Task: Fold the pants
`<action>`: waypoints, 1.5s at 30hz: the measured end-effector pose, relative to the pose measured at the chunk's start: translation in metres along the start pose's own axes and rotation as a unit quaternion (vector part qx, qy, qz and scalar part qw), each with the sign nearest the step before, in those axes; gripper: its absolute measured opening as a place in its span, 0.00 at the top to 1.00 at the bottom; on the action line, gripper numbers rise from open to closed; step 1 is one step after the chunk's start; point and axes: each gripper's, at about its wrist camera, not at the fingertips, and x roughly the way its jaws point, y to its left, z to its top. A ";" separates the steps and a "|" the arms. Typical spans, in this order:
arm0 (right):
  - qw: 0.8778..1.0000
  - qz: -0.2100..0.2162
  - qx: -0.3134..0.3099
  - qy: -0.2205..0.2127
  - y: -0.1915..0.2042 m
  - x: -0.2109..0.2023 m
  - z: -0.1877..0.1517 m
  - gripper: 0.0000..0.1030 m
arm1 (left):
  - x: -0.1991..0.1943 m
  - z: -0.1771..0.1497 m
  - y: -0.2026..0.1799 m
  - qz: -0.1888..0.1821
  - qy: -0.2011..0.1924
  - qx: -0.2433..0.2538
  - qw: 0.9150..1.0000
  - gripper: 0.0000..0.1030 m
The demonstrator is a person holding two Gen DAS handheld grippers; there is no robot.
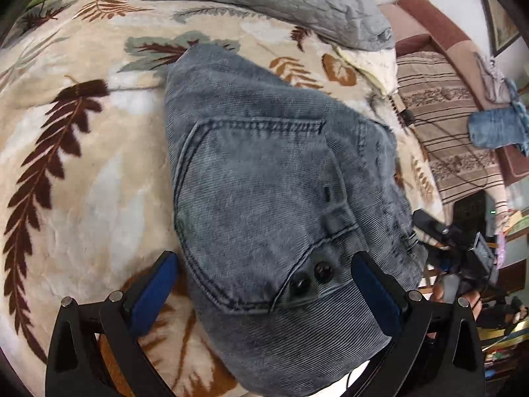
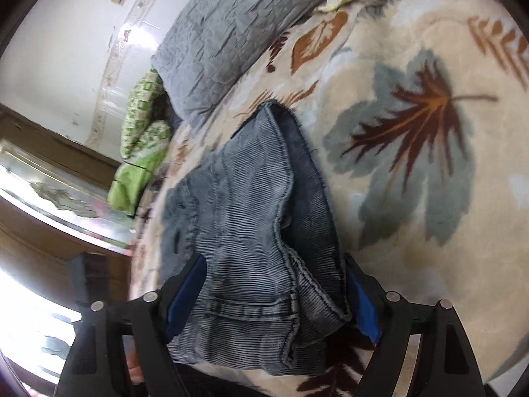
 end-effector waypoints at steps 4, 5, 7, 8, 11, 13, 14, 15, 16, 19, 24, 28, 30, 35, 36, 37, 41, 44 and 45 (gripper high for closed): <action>0.999 0.041 0.016 0.029 -0.002 0.010 0.003 0.21 | 0.004 0.008 -0.004 -0.019 0.011 -0.005 1.000 0.00; 0.997 0.060 0.021 0.039 -0.002 0.012 0.004 0.23 | 0.006 0.010 -0.006 -0.017 0.015 -0.001 1.000 0.00; 0.996 0.077 0.012 0.050 0.003 0.017 0.004 0.24 | 0.009 0.011 -0.005 -0.019 0.015 0.000 1.000 0.00; 0.996 0.073 0.003 0.052 0.006 0.018 0.003 0.25 | 0.009 0.012 -0.005 -0.021 0.012 -0.004 1.000 0.00; 0.997 0.047 0.004 0.055 0.001 0.024 0.005 0.38 | 0.012 0.012 -0.003 0.002 0.014 0.000 1.000 0.01; 0.998 0.039 0.008 0.057 -0.003 0.027 0.007 0.44 | 0.013 0.014 -0.004 0.009 0.011 0.006 1.000 0.01; 0.998 0.038 0.007 0.055 -0.002 0.026 0.007 0.44 | 0.013 0.013 -0.005 0.013 0.011 0.006 1.000 0.01; 0.998 0.033 -0.001 0.053 0.000 0.026 0.005 0.46 | 0.014 0.013 -0.006 0.019 0.009 0.008 1.000 0.01; 0.998 0.028 -0.008 0.049 0.001 0.026 0.004 0.46 | 0.015 0.013 -0.007 0.025 0.007 0.010 1.000 0.01; 0.999 0.025 -0.011 0.045 0.002 0.028 0.003 0.48 | 0.017 0.012 -0.011 0.040 -0.005 0.009 0.999 0.01; 0.999 0.018 -0.020 0.036 0.007 0.028 0.001 0.49 | 0.012 0.008 -0.014 0.056 -0.027 -0.008 0.998 0.12; 0.999 0.003 -0.043 0.027 0.017 0.031 0.000 0.52 | 0.008 0.005 -0.020 0.087 -0.046 -0.008 0.995 0.31; 0.996 -0.012 -0.082 0.024 0.028 0.032 -0.004 0.55 | 0.004 0.003 -0.024 0.102 -0.057 0.000 0.993 0.46; 0.991 -0.037 -0.129 0.002 0.047 0.031 -0.010 0.62 | -0.006 0.003 -0.034 0.127 -0.079 0.025 0.989 0.67; 0.989 -0.045 -0.143 -0.003 0.052 0.030 -0.011 0.63 | -0.008 0.002 -0.035 0.129 -0.083 0.028 0.988 0.69; 0.986 -0.053 -0.157 -0.008 0.057 0.030 -0.013 0.63 | -0.009 0.003 -0.038 0.131 -0.087 0.032 0.987 0.70; 0.981 -0.060 -0.182 -0.024 0.067 0.027 -0.016 0.65 | -0.019 0.003 -0.046 0.143 -0.105 0.051 0.983 0.73; 0.977 -0.060 -0.201 -0.043 0.076 0.022 -0.017 0.66 | -0.028 0.005 -0.049 0.149 -0.116 0.057 0.980 0.74; 0.976 -0.058 -0.204 -0.046 0.077 0.021 -0.017 0.66 | -0.030 0.006 -0.052 0.154 -0.121 0.058 0.979 0.74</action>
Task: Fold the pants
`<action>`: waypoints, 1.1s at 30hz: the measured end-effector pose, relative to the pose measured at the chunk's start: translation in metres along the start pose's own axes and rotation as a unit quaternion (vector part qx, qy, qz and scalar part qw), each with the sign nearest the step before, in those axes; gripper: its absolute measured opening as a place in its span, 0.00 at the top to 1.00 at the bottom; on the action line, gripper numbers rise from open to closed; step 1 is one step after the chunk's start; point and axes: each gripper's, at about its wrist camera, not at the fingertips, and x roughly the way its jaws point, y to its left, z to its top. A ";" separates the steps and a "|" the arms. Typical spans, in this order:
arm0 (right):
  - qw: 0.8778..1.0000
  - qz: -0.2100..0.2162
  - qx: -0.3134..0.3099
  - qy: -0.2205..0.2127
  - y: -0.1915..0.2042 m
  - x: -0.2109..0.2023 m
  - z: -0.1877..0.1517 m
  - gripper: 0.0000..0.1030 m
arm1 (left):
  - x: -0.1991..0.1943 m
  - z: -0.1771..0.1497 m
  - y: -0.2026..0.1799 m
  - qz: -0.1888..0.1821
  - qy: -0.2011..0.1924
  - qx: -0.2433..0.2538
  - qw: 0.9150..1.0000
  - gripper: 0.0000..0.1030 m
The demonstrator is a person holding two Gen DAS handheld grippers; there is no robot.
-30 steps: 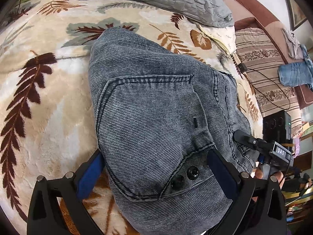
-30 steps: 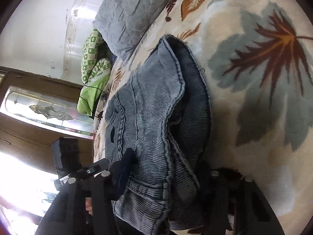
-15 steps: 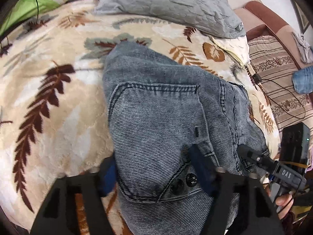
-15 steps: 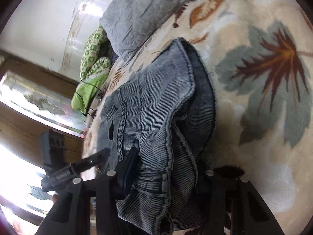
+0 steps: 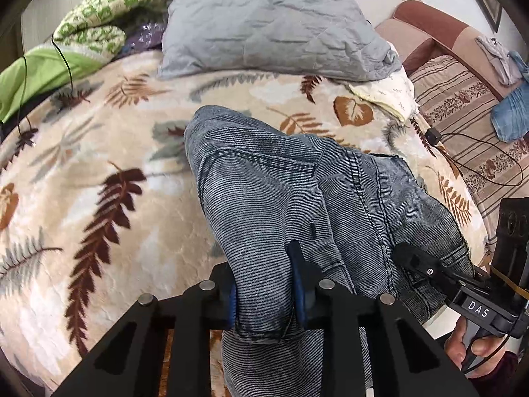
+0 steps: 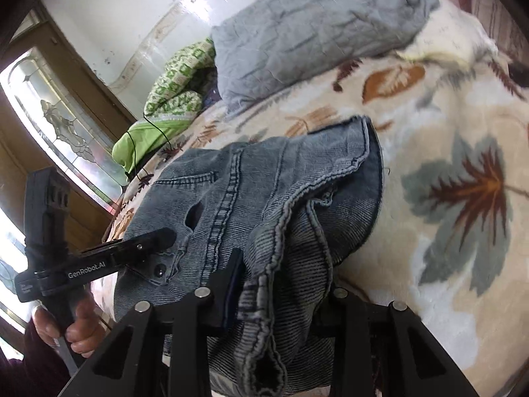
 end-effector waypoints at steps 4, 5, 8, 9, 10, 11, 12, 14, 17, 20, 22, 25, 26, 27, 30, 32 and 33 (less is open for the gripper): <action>1.000 0.000 -0.022 -0.007 0.012 0.002 0.003 0.67 | -0.014 0.005 0.004 0.017 -0.019 0.004 1.000 0.74; 1.000 0.000 -0.028 -0.010 0.016 0.003 0.005 0.67 | -0.018 0.007 0.006 0.021 -0.025 0.003 0.999 0.74; 0.999 0.007 -0.037 -0.022 0.026 0.004 0.011 0.67 | -0.027 0.011 0.011 0.030 -0.037 0.002 0.999 0.74; 0.999 0.010 -0.039 -0.026 0.030 0.004 0.013 0.67 | -0.030 0.013 0.013 0.036 -0.042 0.003 0.998 0.74; 0.999 0.012 -0.042 -0.031 0.033 0.005 0.017 0.67 | -0.032 0.014 0.014 0.041 -0.046 0.004 0.998 0.74; 0.998 0.014 -0.045 -0.035 0.036 0.004 0.017 0.67 | -0.035 0.016 0.015 0.045 -0.050 0.006 0.998 0.74; 0.998 0.014 -0.050 -0.040 0.040 0.004 0.020 0.67 | -0.037 0.019 0.016 0.051 -0.055 0.009 0.997 0.74; 0.997 0.016 -0.057 -0.049 0.048 0.005 0.026 0.67 | -0.042 0.024 0.018 0.063 -0.063 0.012 0.996 0.74; 0.996 0.021 -0.065 -0.064 0.057 0.009 0.037 0.67 | -0.047 0.033 0.023 0.073 -0.074 0.016 0.994 0.74; 0.994 0.025 -0.072 -0.074 0.063 0.013 0.047 0.67 | -0.050 0.044 0.026 0.086 -0.083 0.020 0.993 0.74; 0.994 0.026 -0.076 -0.078 0.067 0.018 0.054 0.67 | -0.050 0.050 0.026 0.093 -0.088 0.025 0.991 0.74; 0.993 0.026 -0.081 -0.085 0.071 0.024 0.063 0.67 | -0.047 0.060 0.028 0.100 -0.093 0.030 0.990 0.74; 0.993 0.026 -0.081 -0.087 0.071 0.025 0.066 0.67 | -0.046 0.064 0.029 0.102 -0.095 0.032 0.990 0.74; 0.992 0.027 -0.080 -0.089 0.071 0.027 0.069 0.67 | -0.045 0.066 0.029 0.104 -0.096 0.033 0.989 0.74; 0.992 0.028 -0.080 -0.093 0.072 0.034 0.077 0.67 | -0.040 0.075 0.032 0.110 -0.099 0.037 0.988 0.74; 0.992 0.027 -0.082 -0.095 0.073 0.037 0.082 0.67 | -0.037 0.080 0.034 0.114 -0.100 0.039 0.988 0.74; 0.992 0.027 -0.082 -0.095 0.073 0.039 0.084 0.67 | -0.036 0.082 0.034 0.115 -0.100 0.040 0.987 0.74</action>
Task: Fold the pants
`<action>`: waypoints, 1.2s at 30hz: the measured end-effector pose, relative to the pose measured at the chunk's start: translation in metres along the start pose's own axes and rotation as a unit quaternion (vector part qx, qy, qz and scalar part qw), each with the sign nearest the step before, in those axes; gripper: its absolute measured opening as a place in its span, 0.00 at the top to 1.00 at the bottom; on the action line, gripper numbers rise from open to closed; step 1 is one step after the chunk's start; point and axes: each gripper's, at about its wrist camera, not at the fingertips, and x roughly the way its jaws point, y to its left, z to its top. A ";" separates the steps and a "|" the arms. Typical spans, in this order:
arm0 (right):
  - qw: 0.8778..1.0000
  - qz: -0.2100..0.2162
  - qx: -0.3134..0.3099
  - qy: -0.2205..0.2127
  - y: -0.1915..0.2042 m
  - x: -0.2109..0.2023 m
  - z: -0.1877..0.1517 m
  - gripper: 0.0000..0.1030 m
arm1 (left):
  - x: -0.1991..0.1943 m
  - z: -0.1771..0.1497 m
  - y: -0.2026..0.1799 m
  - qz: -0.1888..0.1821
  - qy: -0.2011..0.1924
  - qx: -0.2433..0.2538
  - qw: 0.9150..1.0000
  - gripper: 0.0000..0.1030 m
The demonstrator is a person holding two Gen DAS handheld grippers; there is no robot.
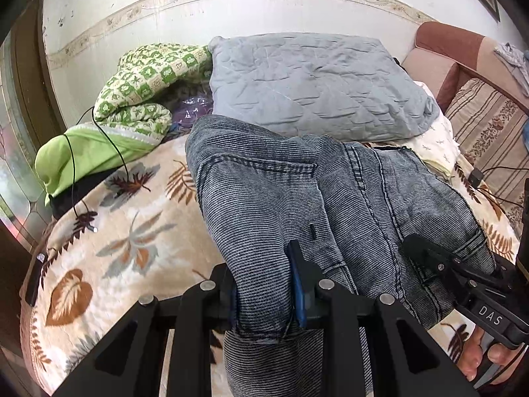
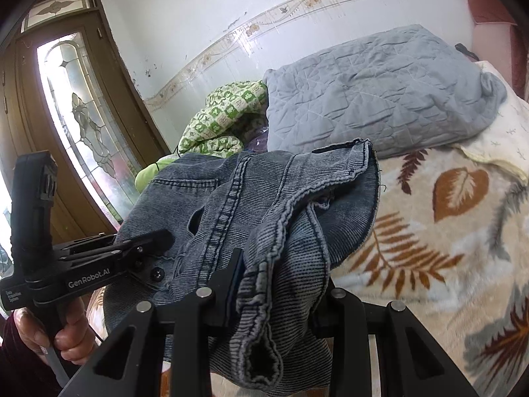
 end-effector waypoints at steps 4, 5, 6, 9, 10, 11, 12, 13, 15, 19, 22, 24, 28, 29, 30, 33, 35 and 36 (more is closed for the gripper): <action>1.000 0.000 0.002 -0.001 -0.002 0.011 0.008 0.67 | 0.010 0.008 0.004 0.008 -0.002 0.003 1.000 0.74; 1.000 0.001 0.003 -0.001 -0.002 0.013 0.009 0.67 | 0.012 0.010 0.005 0.009 -0.002 0.004 1.000 0.74; 1.000 0.001 0.005 0.000 -0.002 0.016 0.010 0.67 | 0.014 0.011 0.006 0.011 -0.002 0.005 1.000 0.74; 1.000 0.000 0.007 0.002 -0.002 0.025 0.013 0.67 | 0.022 0.014 0.009 0.017 0.000 0.008 1.000 0.74; 1.000 0.000 0.007 0.003 -0.002 0.028 0.014 0.67 | 0.025 0.015 0.010 0.019 0.001 0.007 1.000 0.74; 1.000 0.000 0.007 0.004 -0.002 0.031 0.015 0.67 | 0.028 0.015 0.011 0.021 0.002 0.007 1.000 0.74; 1.000 0.000 0.006 0.006 -0.002 0.034 0.015 0.67 | 0.032 0.016 0.012 0.022 0.004 0.007 1.000 0.74; 1.000 -0.002 0.006 0.008 -0.002 0.038 0.016 0.67 | 0.034 0.016 0.013 0.023 0.006 0.006 1.000 0.74; 1.000 -0.005 0.007 0.014 -0.004 0.045 0.017 0.67 | 0.043 0.016 0.015 0.026 0.011 0.006 1.000 0.74; 1.000 -0.012 0.004 0.025 -0.003 0.059 0.018 0.67 | 0.060 0.015 0.019 0.030 0.022 0.004 0.999 0.74; 0.999 -0.016 0.001 0.033 -0.004 0.068 0.017 0.67 | 0.070 0.014 0.021 0.031 0.029 0.002 0.999 0.74; 0.999 -0.020 -0.002 0.036 -0.004 0.073 0.017 0.67 | 0.076 0.013 0.022 0.032 0.032 0.002 0.999 0.74; 0.999 -0.024 -0.005 0.040 -0.006 0.080 0.018 0.67 | 0.084 0.013 0.025 0.033 0.036 0.000 0.999 0.74; 0.999 -0.025 -0.005 0.041 -0.006 0.082 0.018 0.67 | 0.086 0.013 0.025 0.033 0.037 0.000 0.999 0.74; 0.999 -0.025 -0.005 0.042 -0.007 0.084 0.018 0.67 | 0.088 0.012 0.025 0.034 0.038 -0.001 0.999 0.74; 0.998 -0.027 -0.005 0.049 -0.008 0.089 0.017 0.67 | 0.092 0.012 0.025 0.035 0.041 0.000 0.999 0.74; 0.998 -0.029 -0.004 0.053 -0.009 0.092 0.016 0.67 | 0.095 0.011 0.025 0.035 0.044 -0.001 0.998 0.74; 0.998 -0.030 -0.003 0.056 -0.009 0.094 0.016 0.67 | 0.097 0.010 0.026 0.035 0.046 -0.001 0.998 0.74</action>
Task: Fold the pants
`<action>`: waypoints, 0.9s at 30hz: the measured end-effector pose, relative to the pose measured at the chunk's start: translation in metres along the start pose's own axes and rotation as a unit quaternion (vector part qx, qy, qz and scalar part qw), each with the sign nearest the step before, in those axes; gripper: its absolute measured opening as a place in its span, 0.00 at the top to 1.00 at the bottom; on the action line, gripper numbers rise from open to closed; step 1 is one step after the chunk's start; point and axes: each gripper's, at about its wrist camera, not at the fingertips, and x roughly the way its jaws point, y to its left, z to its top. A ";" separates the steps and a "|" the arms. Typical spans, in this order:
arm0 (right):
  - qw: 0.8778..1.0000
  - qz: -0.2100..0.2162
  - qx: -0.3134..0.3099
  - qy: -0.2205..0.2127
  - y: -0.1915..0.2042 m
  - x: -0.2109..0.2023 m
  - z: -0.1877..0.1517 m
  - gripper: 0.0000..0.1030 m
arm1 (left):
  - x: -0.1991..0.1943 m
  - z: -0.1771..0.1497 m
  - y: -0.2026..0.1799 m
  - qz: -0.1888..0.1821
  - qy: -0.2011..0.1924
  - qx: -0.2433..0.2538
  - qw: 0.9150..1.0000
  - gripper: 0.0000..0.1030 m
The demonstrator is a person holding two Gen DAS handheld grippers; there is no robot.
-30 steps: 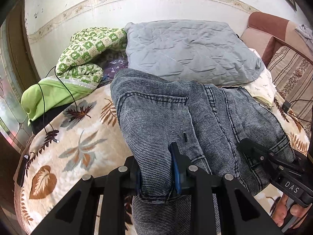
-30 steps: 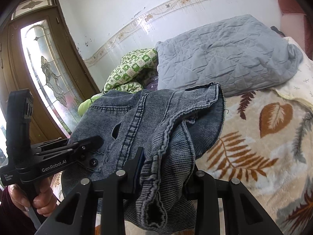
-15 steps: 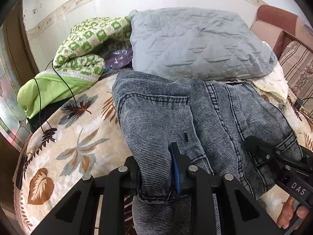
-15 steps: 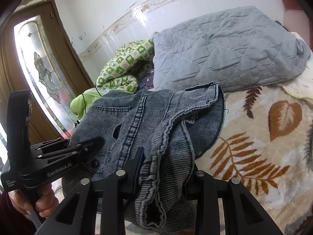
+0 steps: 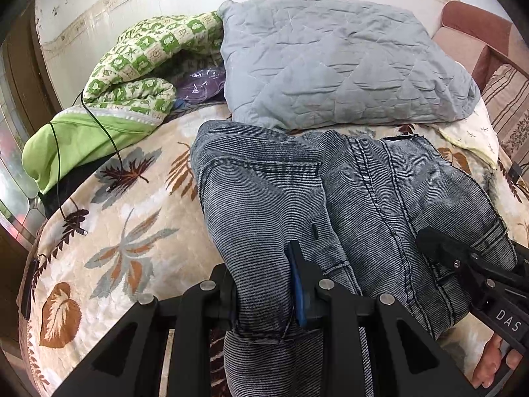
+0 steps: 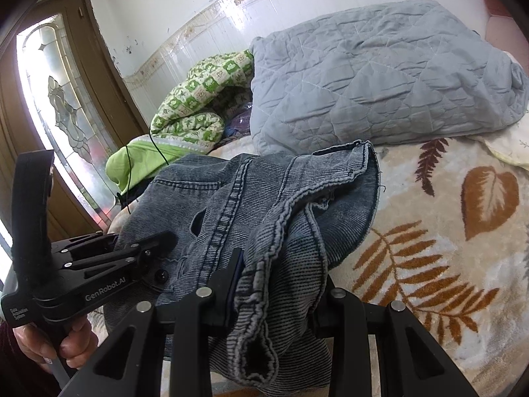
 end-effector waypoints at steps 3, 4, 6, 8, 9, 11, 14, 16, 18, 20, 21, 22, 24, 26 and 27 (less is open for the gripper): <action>1.000 -0.002 0.000 0.007 -0.001 0.004 0.000 0.67 | 0.005 -0.001 0.001 0.000 0.006 -0.002 1.000 0.74; 1.000 -0.002 0.002 0.011 -0.001 0.005 0.000 0.67 | 0.006 -0.002 0.001 -0.001 0.007 -0.003 1.000 0.74; 1.000 -0.004 0.003 0.019 -0.002 0.009 -0.001 0.67 | 0.010 -0.003 0.001 -0.001 0.012 -0.003 1.000 0.74; 1.000 -0.006 0.004 0.025 -0.002 0.011 -0.002 0.67 | 0.013 -0.004 0.002 -0.001 0.016 -0.005 1.000 0.74; 1.000 -0.008 0.004 0.028 -0.002 0.013 -0.002 0.67 | 0.015 -0.005 0.002 -0.002 0.018 -0.006 1.000 0.74; 0.999 -0.009 0.006 0.033 -0.002 0.015 -0.002 0.67 | 0.018 -0.006 0.004 -0.002 0.020 -0.009 1.000 0.74; 0.999 -0.010 0.007 0.036 -0.004 0.017 -0.003 0.67 | 0.021 -0.007 0.004 -0.001 0.021 -0.011 1.000 0.74; 0.999 -0.011 0.008 0.038 -0.004 0.019 -0.003 0.67 | 0.022 -0.008 0.004 -0.002 0.021 -0.011 1.000 0.74; 0.999 -0.012 0.009 0.039 -0.005 0.019 -0.005 0.67 | 0.022 -0.008 0.004 -0.002 0.020 -0.013 1.000 0.74; 0.999 -0.012 0.010 0.041 -0.006 0.020 -0.005 0.67 | 0.023 -0.008 0.004 -0.001 0.021 -0.013 1.000 0.74; 0.999 -0.013 0.011 0.041 -0.006 0.021 -0.005 0.67 | 0.024 -0.008 0.004 -0.001 0.021 -0.013 1.000 0.74; 0.999 -0.014 0.011 0.042 -0.006 0.021 -0.005 0.67 | 0.024 -0.008 0.004 0.000 0.021 -0.014 1.000 0.74; 0.999 -0.015 0.011 0.043 -0.005 0.021 -0.005 0.67 | 0.025 -0.009 0.004 -0.001 0.021 -0.014 1.000 0.74; 0.999 -0.015 0.012 0.044 -0.006 0.022 -0.006 0.67 | 0.026 -0.009 0.004 0.000 0.022 -0.015 1.000 0.74; 0.999 -0.016 0.013 0.044 -0.006 0.023 -0.006 0.67 | 0.026 -0.009 0.004 0.000 0.023 -0.015 1.000 0.74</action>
